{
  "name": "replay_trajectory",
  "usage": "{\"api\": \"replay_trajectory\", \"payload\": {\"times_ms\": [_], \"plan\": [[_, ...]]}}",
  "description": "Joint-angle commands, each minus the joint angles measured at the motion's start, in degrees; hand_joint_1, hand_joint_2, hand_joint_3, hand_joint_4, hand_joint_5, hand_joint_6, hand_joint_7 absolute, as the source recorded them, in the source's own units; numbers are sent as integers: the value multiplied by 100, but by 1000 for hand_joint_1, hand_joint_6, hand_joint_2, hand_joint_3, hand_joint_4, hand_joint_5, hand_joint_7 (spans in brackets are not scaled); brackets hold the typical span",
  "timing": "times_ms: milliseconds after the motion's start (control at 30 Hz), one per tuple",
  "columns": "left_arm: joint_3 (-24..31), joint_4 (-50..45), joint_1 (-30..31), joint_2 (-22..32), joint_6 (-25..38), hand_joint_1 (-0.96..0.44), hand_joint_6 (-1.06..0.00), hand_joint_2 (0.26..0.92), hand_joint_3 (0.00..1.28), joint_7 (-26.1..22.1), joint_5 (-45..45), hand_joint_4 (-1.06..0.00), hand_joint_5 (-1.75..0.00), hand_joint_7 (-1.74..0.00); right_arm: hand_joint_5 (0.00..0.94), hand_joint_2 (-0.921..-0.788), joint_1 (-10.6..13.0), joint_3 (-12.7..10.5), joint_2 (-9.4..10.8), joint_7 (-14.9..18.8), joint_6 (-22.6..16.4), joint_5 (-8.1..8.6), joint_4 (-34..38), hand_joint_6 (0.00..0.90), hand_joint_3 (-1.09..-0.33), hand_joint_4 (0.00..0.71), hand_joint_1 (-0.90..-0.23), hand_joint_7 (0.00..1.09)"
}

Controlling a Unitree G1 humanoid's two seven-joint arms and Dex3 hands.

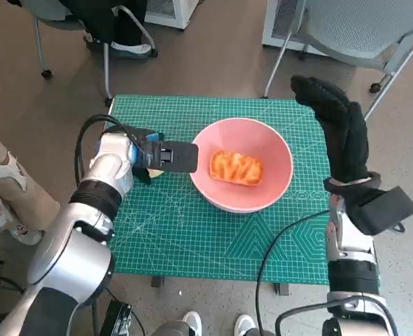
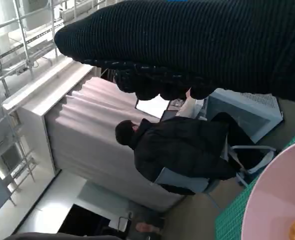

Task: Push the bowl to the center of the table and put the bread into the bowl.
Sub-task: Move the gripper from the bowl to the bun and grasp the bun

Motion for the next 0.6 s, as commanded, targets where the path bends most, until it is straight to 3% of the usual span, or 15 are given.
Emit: {"api": "replay_trajectory", "payload": {"times_ms": [33,67,133,333,367,433,467,567,600], "plan": [[50,62,-112,-19,46,-301,-134,717,4,56,-62,-115,-1130,-4,0,-921,161,5,-49,-22,81,-42,-13,0,-839,144,-706,443],[60,66,-108,-19,51,-300,-134,717,3,63,-72,-144,-1001,-5,0,-921,171,9,-51,-28,74,-50,-24,0,-840,144,-706,444],[68,74,-102,-19,55,-296,-134,716,4,73,-82,-157,-990,-3,0,-921,186,12,-54,-31,65,-57,-40,-1,-840,143,-707,443],[50,98,-80,-20,45,-288,-133,714,2,118,-75,-93,-1278,0,0,-921,197,13,-68,-12,38,-52,-41,-1,-840,143,-709,440],[47,103,-73,-21,41,-289,-132,713,2,134,-72,-95,-1225,-1,0,-921,194,11,-72,-9,34,-49,-34,-1,-840,143,-709,439],[40,111,-58,-22,35,-284,-139,715,2,163,-64,-176,-814,-2,0,-921,193,11,-77,-4,29,-49,-30,-1,-840,143,-709,439],[36,114,-53,-23,33,-280,-145,716,2,175,-61,-220,-706,-3,0,-921,193,12,-79,-3,28,-49,-30,-1,-840,143,-709,439],[29,117,-46,-26,39,-271,-164,726,2,219,-54,-233,-685,-3,0,-921,195,14,-85,2,22,-49,-34,-1,-839,143,-709,438],[30,119,-42,-26,41,-257,-174,727,3,240,-54,-230,-786,-4,0,-921,194,14,-88,5,20,-48,-33,-1,-839,143,-709,438]]}}
